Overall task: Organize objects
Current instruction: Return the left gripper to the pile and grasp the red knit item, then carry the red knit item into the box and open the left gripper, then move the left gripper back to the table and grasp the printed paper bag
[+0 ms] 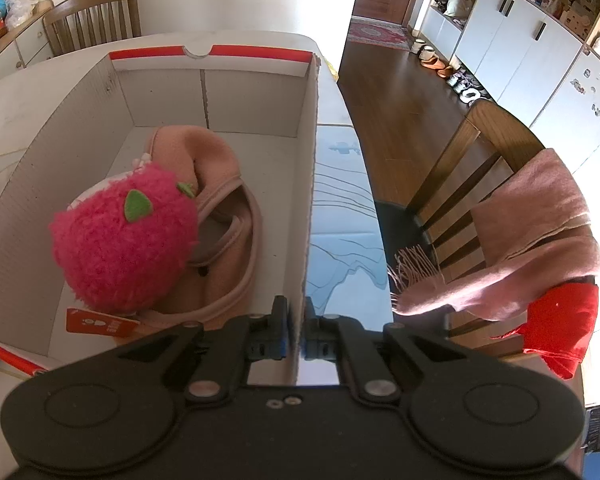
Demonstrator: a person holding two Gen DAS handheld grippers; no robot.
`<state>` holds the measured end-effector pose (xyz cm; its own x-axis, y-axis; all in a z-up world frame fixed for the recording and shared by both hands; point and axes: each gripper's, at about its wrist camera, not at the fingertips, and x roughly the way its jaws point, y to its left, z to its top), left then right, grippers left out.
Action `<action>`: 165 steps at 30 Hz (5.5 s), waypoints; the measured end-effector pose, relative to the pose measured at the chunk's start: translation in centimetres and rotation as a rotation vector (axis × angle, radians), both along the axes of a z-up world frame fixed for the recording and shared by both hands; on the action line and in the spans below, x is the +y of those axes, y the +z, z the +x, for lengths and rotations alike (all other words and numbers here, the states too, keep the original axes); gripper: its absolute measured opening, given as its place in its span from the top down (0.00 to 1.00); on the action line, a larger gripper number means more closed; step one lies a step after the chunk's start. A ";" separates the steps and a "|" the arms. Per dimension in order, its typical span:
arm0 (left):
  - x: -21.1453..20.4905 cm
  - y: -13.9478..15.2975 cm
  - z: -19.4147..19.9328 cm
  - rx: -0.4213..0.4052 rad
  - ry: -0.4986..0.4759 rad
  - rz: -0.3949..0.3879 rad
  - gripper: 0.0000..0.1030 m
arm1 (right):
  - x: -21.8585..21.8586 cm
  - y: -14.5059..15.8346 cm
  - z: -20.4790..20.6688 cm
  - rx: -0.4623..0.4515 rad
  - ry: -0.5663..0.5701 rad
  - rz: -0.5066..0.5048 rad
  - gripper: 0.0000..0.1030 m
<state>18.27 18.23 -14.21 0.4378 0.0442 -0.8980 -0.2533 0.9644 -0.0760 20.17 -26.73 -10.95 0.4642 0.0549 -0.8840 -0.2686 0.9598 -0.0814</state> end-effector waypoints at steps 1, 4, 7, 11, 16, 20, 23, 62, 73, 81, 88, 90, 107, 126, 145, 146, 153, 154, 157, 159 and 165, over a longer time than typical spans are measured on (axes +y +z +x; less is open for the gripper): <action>-0.1 0.0 0.0 -0.002 -0.004 -0.001 0.17 | 0.0 0.0 0.0 0.000 0.001 0.000 0.95; -0.2 0.0 -0.1 -0.012 -0.018 -0.001 0.20 | 0.0 0.0 0.0 0.000 0.000 0.000 0.95; -0.3 0.1 -0.3 -0.012 -0.037 0.000 0.34 | 0.0 0.0 0.0 0.000 0.000 0.000 0.95; -0.3 0.6 -0.6 -0.028 -0.045 -0.016 0.51 | 0.0 0.0 0.0 0.001 0.003 0.000 0.95; -0.3 1.4 -1.1 -0.042 -0.055 -0.013 0.61 | 0.0 -0.2 0.1 0.001 0.005 0.001 0.95; 0.0 2.9 -1.7 -0.055 -0.056 -0.019 0.63 | -0.1 -0.3 0.2 0.000 0.007 0.004 0.95; 0.1 4.6 -2.2 -0.077 -0.058 -0.022 0.63 | -0.1 -0.4 0.2 -0.001 0.009 0.006 0.95; -21.6 14.0 8.3 -0.202 -0.554 -0.022 0.63 | -0.7 -0.2 0.3 -0.006 0.044 0.048 0.96; -24.9 10.2 12.5 -0.090 -0.611 0.110 0.63 | -0.9 -0.3 0.4 0.003 0.046 0.067 0.96; -25.4 6.6 14.4 -0.001 -0.595 0.140 0.62 | -1.0 -0.3 0.4 0.006 0.052 0.071 0.96; -25.8 4.8 15.2 0.049 -0.586 0.144 0.61 | -1.0 -0.3 0.4 0.010 0.050 0.074 0.96; -25.7 4.2 15.3 0.064 -0.579 0.140 0.60 | -1.0 -0.3 0.4 0.010 0.048 0.077 0.95; -25.3 5.6 13.9 0.002 -0.569 0.087 0.29 | -1.0 -0.4 0.3 0.014 0.044 0.072 0.95; -22.1 12.2 8.7 -0.153 -0.537 -0.008 0.29 | -0.6 -0.4 0.4 0.013 0.052 0.041 0.96; -13.6 14.9 1.9 -0.226 -0.409 -0.049 0.20 | -0.1 -0.3 0.5 0.017 0.052 0.013 0.96; -13.0 14.8 1.5 -0.223 -0.397 -0.051 0.20 | -0.1 -0.3 0.4 0.017 0.051 0.011 0.96; -9.9 12.1 -0.7 -0.180 -0.296 -0.061 0.17 | 0.0 -0.3 0.4 0.017 0.048 0.004 0.96; -9.6 11.6 -0.9 -0.174 -0.283 -0.068 0.15 | 0.0 -0.4 0.4 0.016 0.048 0.003 0.96; -8.9 9.8 -1.4 -0.152 -0.236 -0.078 0.02 | 0.1 -0.4 0.5 0.016 0.046 0.001 0.96; -8.5 8.6 -1.5 -0.133 -0.211 -0.099 0.02 | 0.1 -0.4 0.4 0.016 0.045 -0.001 0.95; -7.8 5.0 -1.3 -0.057 -0.150 -0.112 0.01 | 0.1 -0.4 0.4 0.014 0.041 -0.004 0.95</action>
<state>16.95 10.45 -9.26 0.4822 -0.1241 -0.8672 -0.0997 0.9757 -0.1951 20.53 -26.62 -11.33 0.4495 0.0696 -0.8906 -0.3086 0.9477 -0.0816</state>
